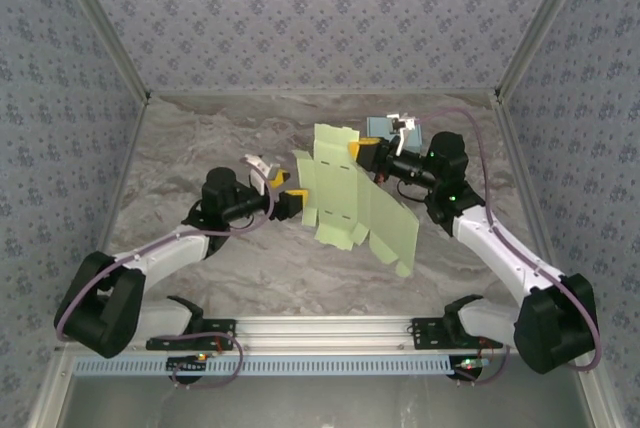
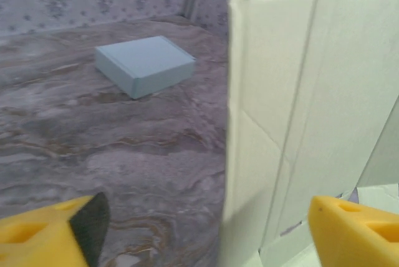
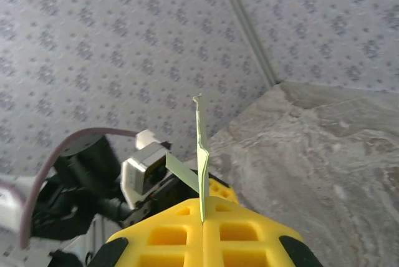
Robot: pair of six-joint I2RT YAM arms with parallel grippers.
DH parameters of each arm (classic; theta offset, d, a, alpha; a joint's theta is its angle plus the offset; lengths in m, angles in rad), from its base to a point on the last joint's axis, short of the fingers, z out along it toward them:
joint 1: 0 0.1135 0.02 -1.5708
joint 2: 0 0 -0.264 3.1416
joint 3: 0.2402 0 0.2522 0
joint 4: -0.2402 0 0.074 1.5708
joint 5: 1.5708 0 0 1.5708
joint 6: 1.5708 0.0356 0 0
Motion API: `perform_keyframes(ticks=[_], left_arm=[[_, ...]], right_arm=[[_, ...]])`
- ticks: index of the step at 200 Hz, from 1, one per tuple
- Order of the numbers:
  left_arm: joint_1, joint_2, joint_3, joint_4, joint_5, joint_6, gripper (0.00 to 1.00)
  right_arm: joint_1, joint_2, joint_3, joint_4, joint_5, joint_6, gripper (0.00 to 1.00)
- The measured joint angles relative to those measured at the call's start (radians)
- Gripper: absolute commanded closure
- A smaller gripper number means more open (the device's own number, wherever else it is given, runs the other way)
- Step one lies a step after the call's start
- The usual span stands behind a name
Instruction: Fold the paper box
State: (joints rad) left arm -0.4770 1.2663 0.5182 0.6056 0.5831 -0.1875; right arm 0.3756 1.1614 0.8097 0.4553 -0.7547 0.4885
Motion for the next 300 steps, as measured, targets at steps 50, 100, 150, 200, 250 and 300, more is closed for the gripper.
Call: perform_keyframes(ticks=[50,100,150,200,250,300], left_arm=[[-0.005,0.073,0.064,-0.01,0.131,0.073,0.91],[-0.039,0.103,0.111,-0.087,0.198,0.163,0.69],[-0.047,0.119,0.121,-0.089,0.174,0.18,0.71],[-0.047,0.15,0.142,-0.13,0.129,0.202,1.0],[-0.049,0.134,0.36,-0.538,-0.048,0.329,1.0],[-0.094,0.177,0.749,-1.077,-0.254,0.461,1.0]], right_arm=[[0.003,-0.016,0.001,-0.019,-0.056,-0.023,1.0],[-0.007,-0.013,0.0,-0.024,-0.071,-0.055,1.0],[-0.018,-0.007,0.0,-0.039,-0.116,-0.072,1.0],[-0.032,-0.008,0.008,-0.162,-0.126,-0.175,0.44],[-0.042,-0.026,0.159,-0.652,-0.077,-0.617,0.24],[-0.048,-0.06,0.305,-0.939,0.042,-0.933,0.21]])
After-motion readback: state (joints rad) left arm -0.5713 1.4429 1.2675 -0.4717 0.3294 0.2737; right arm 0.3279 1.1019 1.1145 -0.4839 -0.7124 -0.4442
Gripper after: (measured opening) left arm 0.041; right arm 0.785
